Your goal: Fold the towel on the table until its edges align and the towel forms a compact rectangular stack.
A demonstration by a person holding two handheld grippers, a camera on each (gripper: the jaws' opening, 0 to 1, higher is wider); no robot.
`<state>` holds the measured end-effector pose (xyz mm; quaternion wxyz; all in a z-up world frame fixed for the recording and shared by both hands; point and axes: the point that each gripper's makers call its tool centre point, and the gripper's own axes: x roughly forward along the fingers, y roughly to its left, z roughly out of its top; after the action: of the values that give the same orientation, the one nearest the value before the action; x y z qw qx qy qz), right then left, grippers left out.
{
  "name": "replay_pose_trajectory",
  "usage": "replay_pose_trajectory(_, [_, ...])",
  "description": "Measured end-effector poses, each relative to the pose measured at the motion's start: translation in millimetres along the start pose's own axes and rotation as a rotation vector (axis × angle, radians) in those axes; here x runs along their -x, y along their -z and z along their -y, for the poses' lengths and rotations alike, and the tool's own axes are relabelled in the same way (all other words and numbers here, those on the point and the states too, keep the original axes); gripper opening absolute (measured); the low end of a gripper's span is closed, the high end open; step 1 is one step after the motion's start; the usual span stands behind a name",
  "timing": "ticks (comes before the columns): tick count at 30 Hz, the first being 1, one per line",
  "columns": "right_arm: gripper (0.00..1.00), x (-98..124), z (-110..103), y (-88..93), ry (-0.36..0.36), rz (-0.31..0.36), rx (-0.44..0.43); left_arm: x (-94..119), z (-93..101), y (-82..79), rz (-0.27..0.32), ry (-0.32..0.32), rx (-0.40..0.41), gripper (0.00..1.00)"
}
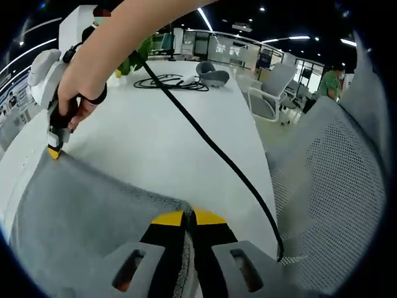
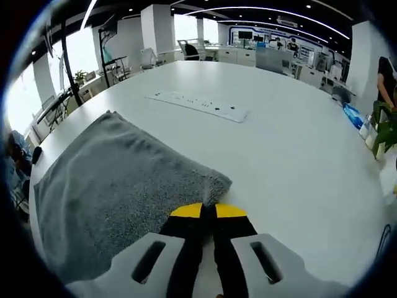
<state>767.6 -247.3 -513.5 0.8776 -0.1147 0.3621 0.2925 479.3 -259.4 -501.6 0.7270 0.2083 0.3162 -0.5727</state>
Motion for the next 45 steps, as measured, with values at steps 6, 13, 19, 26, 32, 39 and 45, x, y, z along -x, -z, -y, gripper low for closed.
replay_pose_trajectory(6, [0.12,1,3,-5.4,0.032,0.014,0.01,-1,-2.9,-0.2,0.009,-0.027,0.026,0.16])
replay_pose_trajectory(13, [0.18,4,3,-13.7,0.018,0.042,-0.019,3,-4.7,-1.7,0.006,-0.068,0.037,0.26])
replay_pose_trajectory(19, [0.22,4,2,-8.9,0.012,0.039,-0.058,1,-1.1,-1.1,-0.024,-0.092,-0.03,0.25])
replay_pose_trajectory(26, [0.15,6,0,-6.6,-0.014,0.05,-0.149,-1,-1.7,-0.9,-0.021,-0.116,-0.011,0.2])
replay_pose_trajectory(32, [0.05,4,5,-6.2,-0.011,0.056,-0.174,-1,0.3,2.2,-0.024,-0.098,0.022,0.07])
replay_pose_trajectory(39, [0.01,5,4,-9.4,-0.011,0.057,-0.195,6,-0.3,-2.5,0.042,-0.086,0.114,0.04])
replay_pose_trajectory(45, [0.01,14,-1,-17.3,-0.003,0.064,-0.197,24,-8.8,-12.9,0.096,-0.121,0.159,0.04])
